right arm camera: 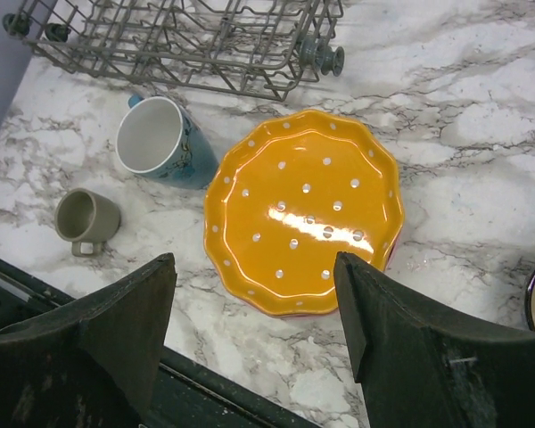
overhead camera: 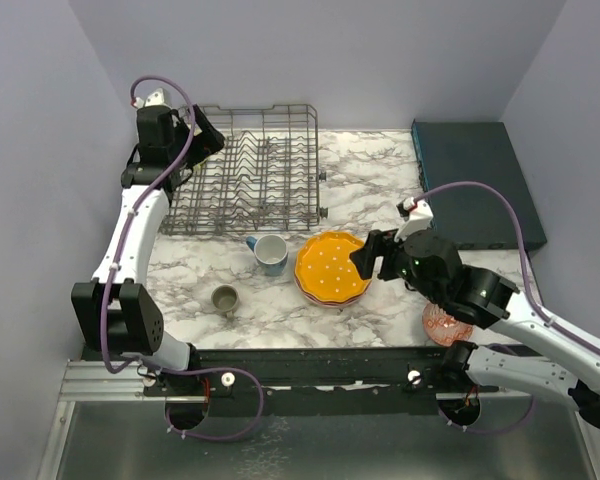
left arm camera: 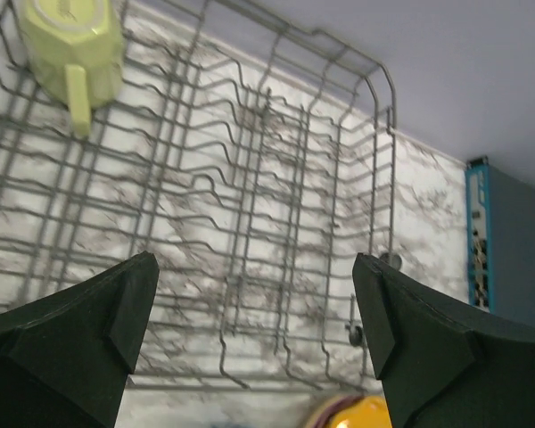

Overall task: Load the mixed dishes into the dish rack
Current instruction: Pick up the cup at the center of the board.

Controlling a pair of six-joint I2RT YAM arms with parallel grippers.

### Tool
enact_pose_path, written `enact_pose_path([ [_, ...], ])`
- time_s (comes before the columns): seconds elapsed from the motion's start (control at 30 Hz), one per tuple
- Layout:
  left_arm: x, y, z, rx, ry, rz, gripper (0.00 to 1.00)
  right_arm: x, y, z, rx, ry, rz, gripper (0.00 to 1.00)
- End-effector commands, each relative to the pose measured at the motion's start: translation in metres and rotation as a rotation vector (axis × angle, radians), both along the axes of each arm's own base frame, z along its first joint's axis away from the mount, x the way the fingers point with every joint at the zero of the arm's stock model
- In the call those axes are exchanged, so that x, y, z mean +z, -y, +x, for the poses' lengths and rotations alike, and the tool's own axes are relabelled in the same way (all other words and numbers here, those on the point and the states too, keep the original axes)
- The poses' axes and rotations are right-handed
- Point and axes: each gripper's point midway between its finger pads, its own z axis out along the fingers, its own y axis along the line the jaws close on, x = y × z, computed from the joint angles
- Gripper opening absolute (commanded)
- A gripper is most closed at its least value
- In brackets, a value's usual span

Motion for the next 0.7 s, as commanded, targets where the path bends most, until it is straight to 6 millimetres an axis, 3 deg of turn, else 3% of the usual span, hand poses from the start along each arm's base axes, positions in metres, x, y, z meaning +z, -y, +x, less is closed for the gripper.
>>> enact_pose_path([
  [0.0, -0.005, 0.047, -0.043, -0.183, -0.055, -0.131, 0.99, -0.001, -0.001, 0.006, 0.018, 0.000, -0.102, 0.78],
  [0.4, -0.034, 0.077, -0.106, -0.316, -0.149, -0.251, 0.99, -0.001, -0.034, 0.021, 0.111, 0.016, -0.162, 0.77],
  [0.67, -0.059, 0.080, -0.143, -0.343, -0.185, -0.238, 0.99, -0.006, -0.073, 0.037, 0.193, -0.002, -0.200, 0.77],
])
